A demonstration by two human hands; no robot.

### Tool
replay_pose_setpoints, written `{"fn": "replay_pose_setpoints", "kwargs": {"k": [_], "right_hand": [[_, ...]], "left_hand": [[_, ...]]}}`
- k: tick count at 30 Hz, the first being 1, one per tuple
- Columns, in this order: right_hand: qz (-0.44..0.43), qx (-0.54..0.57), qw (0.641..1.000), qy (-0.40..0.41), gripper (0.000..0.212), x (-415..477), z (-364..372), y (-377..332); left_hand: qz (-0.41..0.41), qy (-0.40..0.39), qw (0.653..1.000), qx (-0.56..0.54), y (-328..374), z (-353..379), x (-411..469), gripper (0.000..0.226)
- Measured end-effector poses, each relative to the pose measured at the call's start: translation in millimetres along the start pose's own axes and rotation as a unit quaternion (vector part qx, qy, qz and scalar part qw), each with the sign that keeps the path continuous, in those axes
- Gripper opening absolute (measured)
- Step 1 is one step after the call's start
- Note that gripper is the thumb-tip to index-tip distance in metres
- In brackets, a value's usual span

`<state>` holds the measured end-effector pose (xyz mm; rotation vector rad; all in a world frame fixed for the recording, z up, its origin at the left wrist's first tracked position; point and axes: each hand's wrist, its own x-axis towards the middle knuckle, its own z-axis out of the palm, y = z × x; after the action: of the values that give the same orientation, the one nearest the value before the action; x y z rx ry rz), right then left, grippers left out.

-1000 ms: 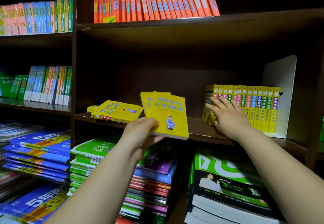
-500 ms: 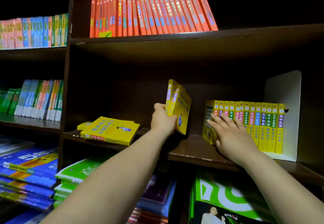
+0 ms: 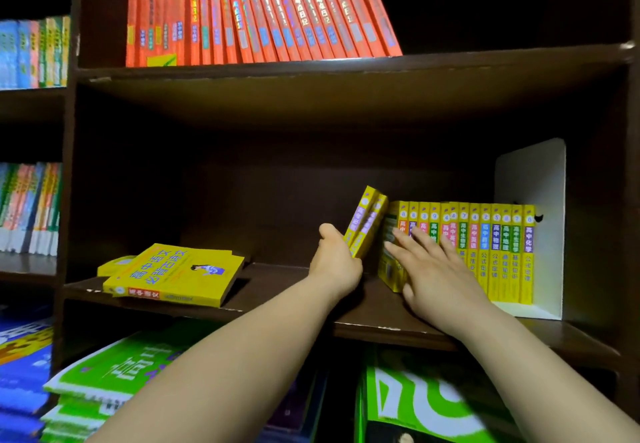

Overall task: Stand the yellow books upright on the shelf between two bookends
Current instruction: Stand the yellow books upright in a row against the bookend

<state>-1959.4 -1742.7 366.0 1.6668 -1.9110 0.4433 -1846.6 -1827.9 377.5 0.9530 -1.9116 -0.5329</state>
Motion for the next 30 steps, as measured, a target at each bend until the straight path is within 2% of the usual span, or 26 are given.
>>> {"fn": "replay_pose_setpoints", "kwargs": {"k": [7, 10, 18, 23, 27, 30], "right_hand": [[-0.008, 0.012, 1.000, 0.001, 0.063, 0, 1, 1], [-0.012, 0.018, 1.000, 0.006, 0.064, 0, 2, 2], [-0.018, 0.050, 0.998, 0.025, 0.067, -1, -1, 0], [-0.031, 0.036, 0.995, 0.088, 0.067, 6, -9, 8], [-0.032, -0.019, 0.996, 0.086, 0.066, 31, -20, 19], [-0.040, -0.061, 0.994, 0.080, 0.065, 45, -18, 17]], "left_hand": [[-0.030, -0.062, 0.998, 0.009, -3, 5, 9, 0.052], [-0.034, -0.102, 0.994, 0.016, -1, 11, 12, 0.050], [0.015, -0.216, 0.975, -0.039, 5, 11, 17, 0.075], [0.026, -0.233, 0.969, -0.084, 5, 12, 24, 0.083], [0.050, -0.219, 0.971, -0.077, 1, 14, 32, 0.079], [0.063, -0.207, 0.974, -0.065, -3, 14, 38, 0.087]]}}
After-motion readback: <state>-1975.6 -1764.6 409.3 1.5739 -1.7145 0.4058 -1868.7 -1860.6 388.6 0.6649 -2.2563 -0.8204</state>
